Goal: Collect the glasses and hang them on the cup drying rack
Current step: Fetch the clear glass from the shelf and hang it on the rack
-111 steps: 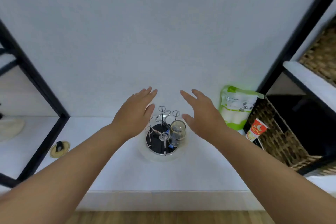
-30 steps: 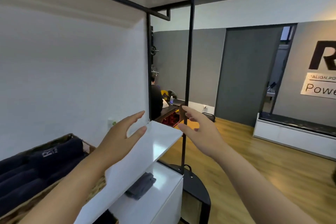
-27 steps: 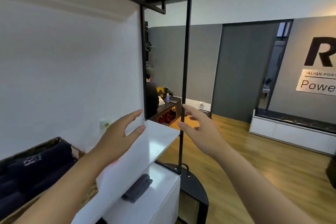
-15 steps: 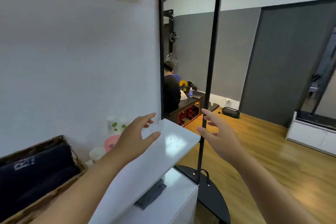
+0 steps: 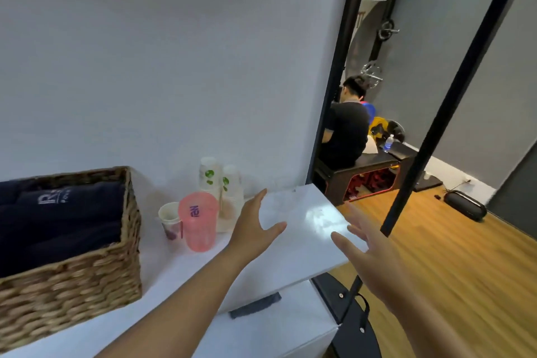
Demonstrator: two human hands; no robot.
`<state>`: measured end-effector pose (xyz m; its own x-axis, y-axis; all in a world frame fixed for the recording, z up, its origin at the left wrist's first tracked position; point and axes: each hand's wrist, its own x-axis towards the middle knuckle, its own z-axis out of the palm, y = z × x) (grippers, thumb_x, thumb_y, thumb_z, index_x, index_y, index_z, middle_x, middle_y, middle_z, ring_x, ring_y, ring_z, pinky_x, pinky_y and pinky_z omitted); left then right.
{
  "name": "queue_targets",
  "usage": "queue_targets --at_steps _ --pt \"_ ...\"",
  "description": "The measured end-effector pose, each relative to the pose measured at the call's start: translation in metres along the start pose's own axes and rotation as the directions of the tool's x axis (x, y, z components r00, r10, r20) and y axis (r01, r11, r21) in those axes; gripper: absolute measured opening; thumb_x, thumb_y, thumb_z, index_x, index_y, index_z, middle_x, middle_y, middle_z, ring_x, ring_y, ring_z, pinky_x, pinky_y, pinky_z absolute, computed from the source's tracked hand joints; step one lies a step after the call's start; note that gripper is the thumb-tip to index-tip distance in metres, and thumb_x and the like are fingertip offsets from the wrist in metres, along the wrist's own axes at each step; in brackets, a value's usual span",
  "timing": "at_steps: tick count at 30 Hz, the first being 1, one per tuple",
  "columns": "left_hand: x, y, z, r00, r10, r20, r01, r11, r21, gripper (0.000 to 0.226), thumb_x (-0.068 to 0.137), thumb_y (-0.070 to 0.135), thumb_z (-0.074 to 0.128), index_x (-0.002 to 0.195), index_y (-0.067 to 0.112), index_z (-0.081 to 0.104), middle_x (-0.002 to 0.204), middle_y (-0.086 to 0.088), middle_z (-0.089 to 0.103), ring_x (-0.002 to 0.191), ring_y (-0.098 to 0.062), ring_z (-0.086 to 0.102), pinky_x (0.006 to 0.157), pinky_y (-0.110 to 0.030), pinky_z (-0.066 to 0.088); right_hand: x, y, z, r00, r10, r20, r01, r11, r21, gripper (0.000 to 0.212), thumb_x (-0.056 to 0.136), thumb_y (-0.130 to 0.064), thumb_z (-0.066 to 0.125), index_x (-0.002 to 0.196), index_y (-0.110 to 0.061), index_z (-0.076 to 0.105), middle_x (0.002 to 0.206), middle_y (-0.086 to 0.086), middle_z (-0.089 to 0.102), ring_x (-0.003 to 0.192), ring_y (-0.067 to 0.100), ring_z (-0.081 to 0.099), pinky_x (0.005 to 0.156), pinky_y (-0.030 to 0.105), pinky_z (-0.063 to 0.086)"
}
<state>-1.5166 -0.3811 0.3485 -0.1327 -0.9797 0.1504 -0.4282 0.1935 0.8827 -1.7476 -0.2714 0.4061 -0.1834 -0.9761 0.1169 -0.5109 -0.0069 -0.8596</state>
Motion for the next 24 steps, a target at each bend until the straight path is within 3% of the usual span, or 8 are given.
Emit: queue_targets --at_steps 6,14,20,24 --pt "0.066 -0.036 0.048 0.995 -0.085 -0.046 0.080 0.993 -0.086 0.105 0.082 0.043 0.083 0.161 0.033 0.015 0.165 0.006 0.026 0.150 -0.013 0.029 0.108 -0.021 0.026 0.037 0.029 0.022 0.994 0.104 0.023 -0.105 0.993 0.050 0.078 0.080 -0.062 0.066 0.151 -0.055 0.035 0.147 -0.019 0.050 0.134 0.009 0.050 0.108 0.041 0.042" --pt "0.158 -0.067 0.095 0.983 -0.126 -0.134 0.107 0.984 -0.142 0.127 0.067 0.047 0.092 0.159 0.046 0.004 0.167 0.014 0.020 0.151 -0.013 0.027 0.108 -0.025 0.030 0.073 0.050 0.029 0.980 0.198 0.030 -0.200 0.977 0.074 0.080 0.079 -0.059 0.066 0.153 -0.052 0.035 0.150 -0.017 0.050 0.139 0.008 0.048 0.092 0.021 0.044" --pt "0.187 -0.086 0.116 0.989 -0.054 -0.141 0.035 0.990 -0.136 0.133 0.064 0.048 0.094 0.158 0.049 0.001 0.168 0.018 0.018 0.152 -0.013 0.028 0.114 -0.028 0.032 0.083 0.049 0.031 0.975 0.224 0.016 -0.224 0.973 0.053 0.083 0.072 -0.066 0.063 0.148 -0.057 0.032 0.152 -0.017 0.048 0.139 0.008 0.047 0.113 0.044 0.046" --pt "0.195 -0.091 0.125 0.989 -0.049 -0.138 0.030 0.990 -0.137 0.127 0.070 0.042 0.092 0.158 0.051 0.001 0.167 0.010 0.027 0.150 -0.017 0.035 0.111 -0.025 0.035 0.089 0.047 0.035 0.970 0.244 0.011 -0.244 0.969 0.023 0.089 0.069 -0.069 0.061 0.152 -0.051 0.032 0.155 -0.012 0.048 0.139 0.010 0.048 0.112 0.045 0.047"
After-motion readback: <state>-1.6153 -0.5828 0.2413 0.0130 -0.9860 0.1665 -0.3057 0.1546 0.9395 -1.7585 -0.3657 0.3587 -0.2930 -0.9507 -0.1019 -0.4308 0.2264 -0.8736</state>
